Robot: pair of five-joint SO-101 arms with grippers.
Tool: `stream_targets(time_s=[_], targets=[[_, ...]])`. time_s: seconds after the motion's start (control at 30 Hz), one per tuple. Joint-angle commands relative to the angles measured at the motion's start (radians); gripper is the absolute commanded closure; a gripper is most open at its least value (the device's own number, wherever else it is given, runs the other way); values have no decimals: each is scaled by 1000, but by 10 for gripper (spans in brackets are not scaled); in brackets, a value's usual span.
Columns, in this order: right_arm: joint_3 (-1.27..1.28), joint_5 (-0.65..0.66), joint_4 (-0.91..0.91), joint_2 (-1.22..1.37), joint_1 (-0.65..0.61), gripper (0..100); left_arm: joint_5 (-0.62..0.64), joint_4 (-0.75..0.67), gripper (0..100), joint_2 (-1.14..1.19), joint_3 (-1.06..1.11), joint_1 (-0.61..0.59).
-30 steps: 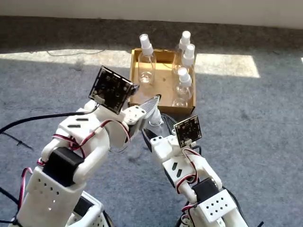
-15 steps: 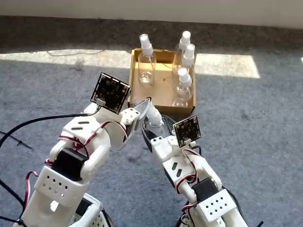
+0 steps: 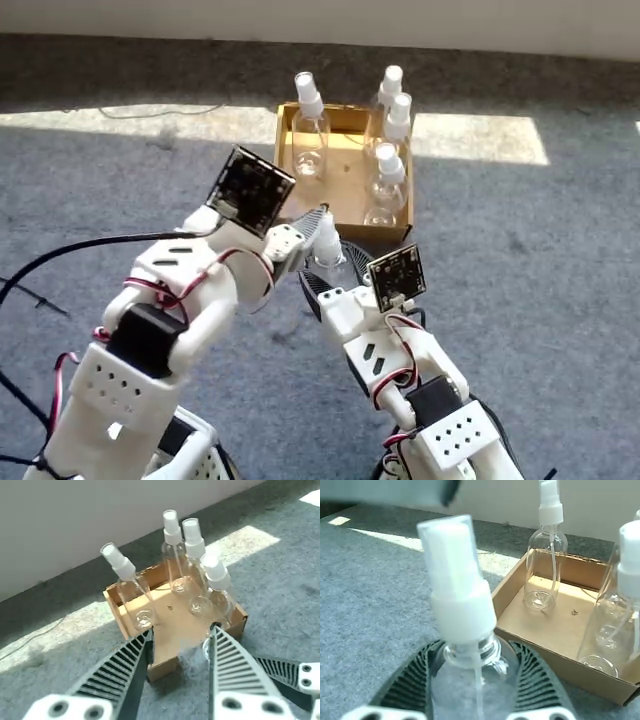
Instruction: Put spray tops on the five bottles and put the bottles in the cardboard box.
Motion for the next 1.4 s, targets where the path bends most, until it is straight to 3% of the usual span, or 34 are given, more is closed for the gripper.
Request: stream_targets(time_s=[0.0,0.2,0.4,0.57,0.77,0.97,1.37], targets=[[-64,2,-61,-18,30,995,-3,109,822,-10,-171,-142],[-228,0,-163,10,81,995,35,144,821,-140,-154,-348],[-535,-5,-228,372,82,995,78,135,821,-320,206,-498],[-792,-5,-440,800,82,995,77,-63,822,-386,522,-529],[-934,-5,-707,1179,104,995,77,-226,822,-398,665,-585],[-935,-6,-891,1369,150,995,77,-245,822,-395,688,-591],[-935,-58,-909,1550,131,995,77,-245,822,-394,688,-591]])
